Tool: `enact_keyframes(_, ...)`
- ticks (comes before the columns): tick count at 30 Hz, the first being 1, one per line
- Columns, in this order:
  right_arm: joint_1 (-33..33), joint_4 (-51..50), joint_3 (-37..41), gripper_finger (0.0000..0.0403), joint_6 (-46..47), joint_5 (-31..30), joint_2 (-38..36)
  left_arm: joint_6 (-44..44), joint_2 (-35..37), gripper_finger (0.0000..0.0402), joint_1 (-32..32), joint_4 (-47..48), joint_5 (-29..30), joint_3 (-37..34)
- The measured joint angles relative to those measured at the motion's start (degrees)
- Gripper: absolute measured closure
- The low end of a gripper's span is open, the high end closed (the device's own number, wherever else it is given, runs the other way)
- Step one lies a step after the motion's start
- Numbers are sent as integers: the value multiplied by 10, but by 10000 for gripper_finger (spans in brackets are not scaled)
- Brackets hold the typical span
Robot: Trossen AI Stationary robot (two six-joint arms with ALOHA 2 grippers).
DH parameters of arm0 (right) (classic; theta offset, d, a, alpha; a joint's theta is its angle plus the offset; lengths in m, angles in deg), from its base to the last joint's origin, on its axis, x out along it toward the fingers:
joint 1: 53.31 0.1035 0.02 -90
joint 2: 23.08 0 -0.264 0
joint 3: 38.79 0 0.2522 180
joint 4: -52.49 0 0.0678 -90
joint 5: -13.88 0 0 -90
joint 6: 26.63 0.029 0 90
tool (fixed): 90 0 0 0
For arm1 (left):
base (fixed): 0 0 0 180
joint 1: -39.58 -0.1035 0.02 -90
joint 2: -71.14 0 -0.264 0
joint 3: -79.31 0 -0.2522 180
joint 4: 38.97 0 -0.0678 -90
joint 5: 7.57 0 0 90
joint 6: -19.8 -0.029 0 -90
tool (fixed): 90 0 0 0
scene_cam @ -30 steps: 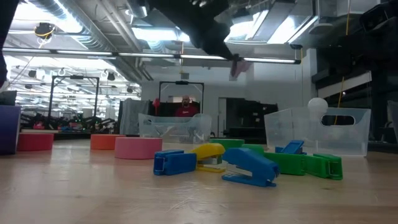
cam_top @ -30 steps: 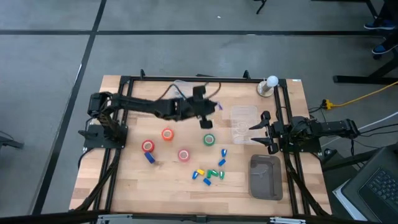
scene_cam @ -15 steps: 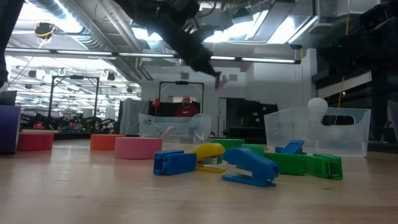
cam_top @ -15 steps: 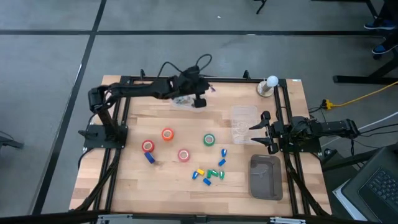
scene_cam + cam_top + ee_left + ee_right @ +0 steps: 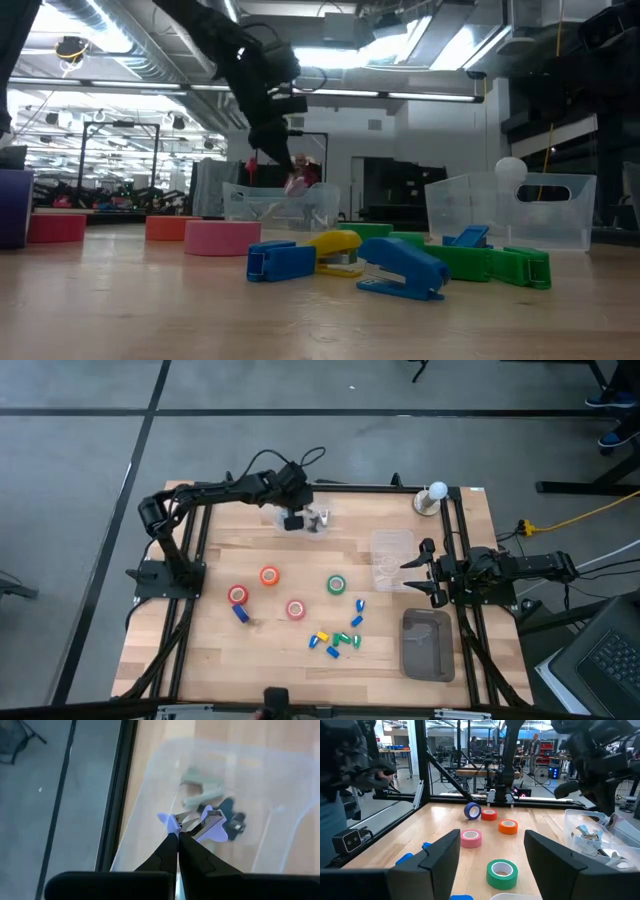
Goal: Pick and place Stapler, Stapler remover, tape
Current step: Put the violet staple remover into the top transparent bin, then adjust the top transparent bin
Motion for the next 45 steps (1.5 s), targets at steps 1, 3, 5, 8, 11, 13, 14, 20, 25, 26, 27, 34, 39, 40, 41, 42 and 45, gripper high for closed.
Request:
enact_keyframes(1,0,0,0,178,0,0,0,1,-1,398,-5,1,0,-1)
enact_keyframes(3,0,0,0,178,0,0,0,6,-1,397,-13,-5,0,-1)
enact_keyframes(5,0,0,0,178,0,0,0,13,-1,393,-18,-15,-6,-1)
enact_keyframes(8,0,0,0,178,0,0,0,34,-1,375,-23,-33,-31,-1)
enact_keyframes(11,0,0,0,178,0,0,0,55,-1,347,-26,-51,-62,-1)
enact_keyframes(13,0,0,0,178,0,0,0,60,-1,326,-25,-64,-67,-1)
enact_keyframes(14,0,0,0,178,0,0,0,60,-1,316,-25,-70,-67,-1)
enact_keyframes(20,0,0,0,178,0,0,0,88,-1,274,-12,-72,-95,21)
enact_keyframes(25,0,0,0,178,0,0,0,115,-13,268,16,-72,-149,54)
enact_keyframes(26,0,0,0,178,0,0,0,117,-20,268,24,-67,-150,62)
enact_keyframes(27,0,0,0,178,0,0,0,117,-28,269,32,-66,-150,71)
enact_keyframes(34,0,0,0,178,0,0,0,101,-87,274,84,-63,-152,105)
enact_keyframes(39,0,0,0,178,0,0,0,94,-138,274,100,-64,-150,115)
enact_keyframes(40,0,0,0,178,0,0,0,90,-148,274,100,-66,-149,116)
enact_keyframes(41,0,0,0,178,0,0,0,86,-156,274,98,-62,-147,115)
enact_keyframes(42,0,0,0,178,0,0,0,83,-163,275,95,-60,-143,115)
enact_keyframes(45,0,0,0,178,0,0,0,78,-176,276,85,-53,-108,117)
